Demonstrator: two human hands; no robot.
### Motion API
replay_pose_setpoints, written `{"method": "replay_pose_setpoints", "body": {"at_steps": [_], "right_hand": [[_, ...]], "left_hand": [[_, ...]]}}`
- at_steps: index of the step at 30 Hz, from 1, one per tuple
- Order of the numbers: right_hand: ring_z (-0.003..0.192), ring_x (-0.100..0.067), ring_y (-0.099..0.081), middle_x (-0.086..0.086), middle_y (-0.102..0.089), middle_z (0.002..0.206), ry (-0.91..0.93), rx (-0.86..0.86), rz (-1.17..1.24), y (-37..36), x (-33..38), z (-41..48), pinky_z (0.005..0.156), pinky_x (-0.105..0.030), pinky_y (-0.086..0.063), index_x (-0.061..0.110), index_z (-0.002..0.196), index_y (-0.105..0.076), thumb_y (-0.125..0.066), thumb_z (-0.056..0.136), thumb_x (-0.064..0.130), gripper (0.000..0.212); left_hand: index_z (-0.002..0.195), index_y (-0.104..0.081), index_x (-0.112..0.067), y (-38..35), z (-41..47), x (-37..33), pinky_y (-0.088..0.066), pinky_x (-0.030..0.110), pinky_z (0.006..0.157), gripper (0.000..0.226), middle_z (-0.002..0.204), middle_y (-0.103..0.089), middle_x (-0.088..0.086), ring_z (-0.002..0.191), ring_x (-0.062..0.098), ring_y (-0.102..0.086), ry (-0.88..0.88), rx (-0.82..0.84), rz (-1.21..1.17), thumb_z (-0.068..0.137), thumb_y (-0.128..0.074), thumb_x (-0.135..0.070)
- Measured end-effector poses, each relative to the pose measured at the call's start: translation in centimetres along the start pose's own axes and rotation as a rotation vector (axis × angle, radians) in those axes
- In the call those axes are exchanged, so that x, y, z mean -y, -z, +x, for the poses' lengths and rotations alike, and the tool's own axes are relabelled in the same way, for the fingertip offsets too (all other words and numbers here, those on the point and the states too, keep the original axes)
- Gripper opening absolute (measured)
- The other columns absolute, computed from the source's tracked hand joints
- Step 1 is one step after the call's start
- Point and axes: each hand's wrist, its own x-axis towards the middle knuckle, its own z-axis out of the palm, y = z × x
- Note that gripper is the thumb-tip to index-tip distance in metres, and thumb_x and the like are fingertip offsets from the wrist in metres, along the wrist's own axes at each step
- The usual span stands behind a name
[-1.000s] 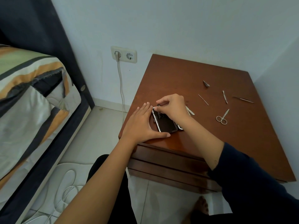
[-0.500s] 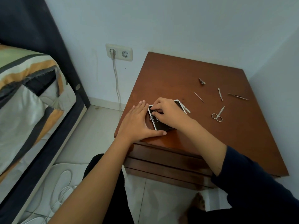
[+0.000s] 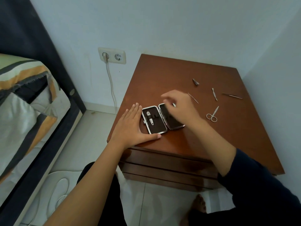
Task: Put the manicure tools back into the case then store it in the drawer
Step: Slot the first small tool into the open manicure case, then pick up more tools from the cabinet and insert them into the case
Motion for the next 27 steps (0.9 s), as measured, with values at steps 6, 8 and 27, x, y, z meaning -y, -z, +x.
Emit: {"method": "replay_pose_setpoints", "body": {"at_steps": [6,8,27], "right_hand": [[0.114,-0.030,-0.055,-0.016,-0.061,0.121,-0.459,-0.218,-0.170,4.4,-9.1,5.1,0.097,-0.032,-0.040,0.005,0.117,-0.060,-0.049,0.087,0.011,0.033],[0.122,-0.032,-0.047,-0.019,-0.051,0.131,-0.538,-0.160,-0.213,4.1,-10.8,6.4,0.101,-0.034,-0.038,0.003,0.126,-0.052,-0.049,0.091,0.015,0.038],[0.067,-0.009,-0.059,-0.004,-0.067,0.077,-0.323,0.089,0.274,4.2,-3.0,5.1,0.068,-0.017,-0.047,0.018,0.091,-0.073,-0.069,0.079,0.014,0.014]], "left_hand": [[0.150,0.003,-0.017,0.0,0.2,-0.1,0.003,0.029,0.117,0.135,0.158,0.005,-0.004,0.143,0.005,0.007,0.010,0.016,0.025,0.048,-0.033,-0.097],[0.150,0.004,-0.018,-0.1,0.3,0.0,0.003,0.029,0.117,0.135,0.158,0.005,-0.006,0.143,0.003,0.008,0.011,0.020,0.032,0.047,-0.032,-0.097],[0.150,-0.009,-0.023,0.6,0.0,-0.3,-0.001,0.030,0.118,0.124,0.158,-0.007,-0.010,0.144,0.004,-0.001,-0.022,0.023,-0.050,0.052,-0.042,-0.091]]}}
